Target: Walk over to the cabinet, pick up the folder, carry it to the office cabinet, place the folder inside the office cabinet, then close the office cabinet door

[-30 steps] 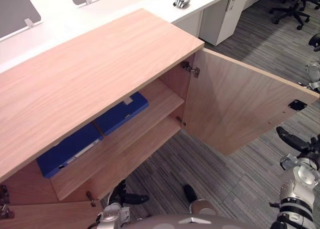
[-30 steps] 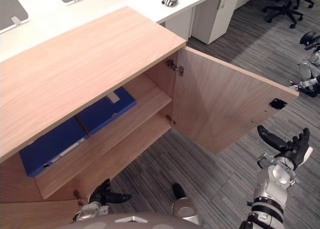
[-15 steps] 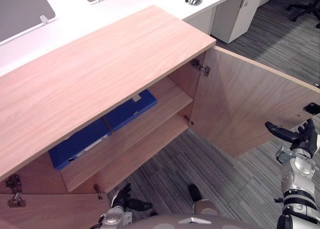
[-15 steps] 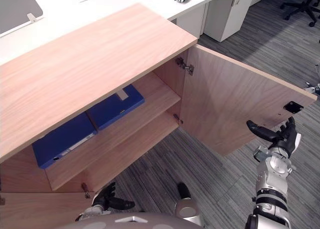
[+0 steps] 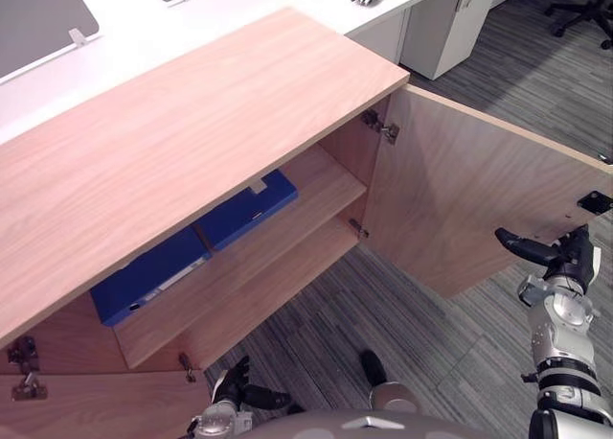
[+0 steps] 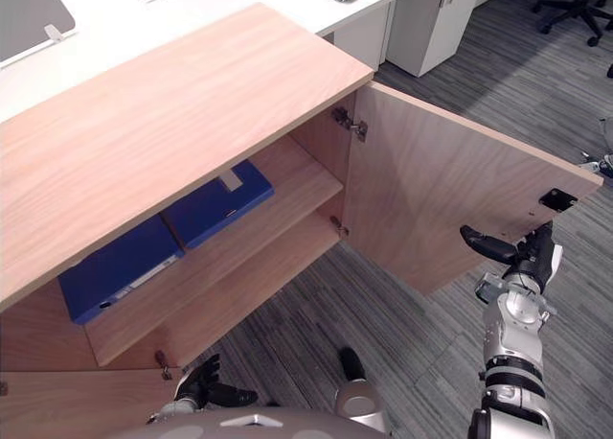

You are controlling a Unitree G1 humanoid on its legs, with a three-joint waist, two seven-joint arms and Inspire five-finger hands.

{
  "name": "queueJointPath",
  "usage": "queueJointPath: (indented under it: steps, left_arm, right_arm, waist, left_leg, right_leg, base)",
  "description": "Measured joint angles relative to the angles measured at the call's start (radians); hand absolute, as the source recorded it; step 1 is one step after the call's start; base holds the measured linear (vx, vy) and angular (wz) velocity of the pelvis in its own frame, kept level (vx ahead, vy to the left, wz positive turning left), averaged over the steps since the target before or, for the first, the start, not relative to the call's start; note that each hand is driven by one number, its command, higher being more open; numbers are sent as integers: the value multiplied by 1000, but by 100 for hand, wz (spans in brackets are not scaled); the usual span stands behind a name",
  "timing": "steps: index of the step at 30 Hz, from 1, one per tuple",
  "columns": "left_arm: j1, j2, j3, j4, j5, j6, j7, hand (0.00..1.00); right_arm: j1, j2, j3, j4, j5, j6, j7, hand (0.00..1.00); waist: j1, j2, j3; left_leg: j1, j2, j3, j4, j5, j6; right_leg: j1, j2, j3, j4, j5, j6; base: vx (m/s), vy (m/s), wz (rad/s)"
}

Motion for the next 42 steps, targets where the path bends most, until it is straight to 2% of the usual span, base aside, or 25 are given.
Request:
queueJointPath:
  steps: [4, 10, 16, 22, 29, 36, 42]
  left_arm:
    - [0, 0, 1, -1, 0, 0, 0, 100]
    - [0, -3, 5, 0, 10, 2, 3, 100]
    - [-10, -8, 5, 1, 42, 6, 9, 100]
    - [-39, -22, 2, 0, 42, 11, 24, 100]
    - [-39, -22, -12, 0, 45, 15, 41, 100]
    - [-54, -6, -44, 5, 81, 25, 40, 100]
    - [-74, 41, -62, 37, 92, 31, 22, 100]
  right_arm:
    - [59, 56, -2, -110, -2, 0, -4, 100]
    - [218, 236, 10, -369, -41, 0, -8, 100]
    - [356, 395, 63, -550, -49, -1, -7, 100]
    - [507, 482, 145, -673, -81, -1, 4, 100]
    - [688, 502, 287, -800, -80, -1, 23, 100]
    - [812, 489, 383, -840, -78, 8, 90, 100]
    - [875, 468, 424, -855, -71, 23, 108, 100]
  waist:
    - [-9, 0, 0]
    - [-21, -10, 3]
    - [-23, -42, 1]
    - [-25, -65, -1]
    - [-27, -80, 5]
    - [-27, -137, 10]
    - [-27, -170, 8]
  left_leg:
    - [3, -1, -2, 0, 5, 0]
    - [13, 0, -2, 0, 9, 1]
    - [12, 2, 8, 1, 9, 1]
    - [12, 8, 11, 8, 7, 2]
    - [18, 15, 13, 22, 0, -7]
    - [26, 19, 3, 36, -1, -8]
    - [30, 18, -46, 46, 0, -7]
  right_leg:
    - [3, -1, 0, 0, 4, 1]
    - [6, 3, 4, -5, 9, 0]
    - [2, 5, 22, -13, 20, 0]
    - [2, 8, 33, -2, 23, 0]
    - [5, 14, 38, 12, 23, 0]
    - [10, 13, 34, 40, 19, -5]
    - [24, 8, 1, 70, -3, -15]
  base:
    - [-35, -26, 1]
    - [-34, -31, -5]
    - [0, -24, -7]
    - [17, -15, -4]
    - [-2, -12, -1]
    - [0, -1, 1]
    - [9, -17, 15]
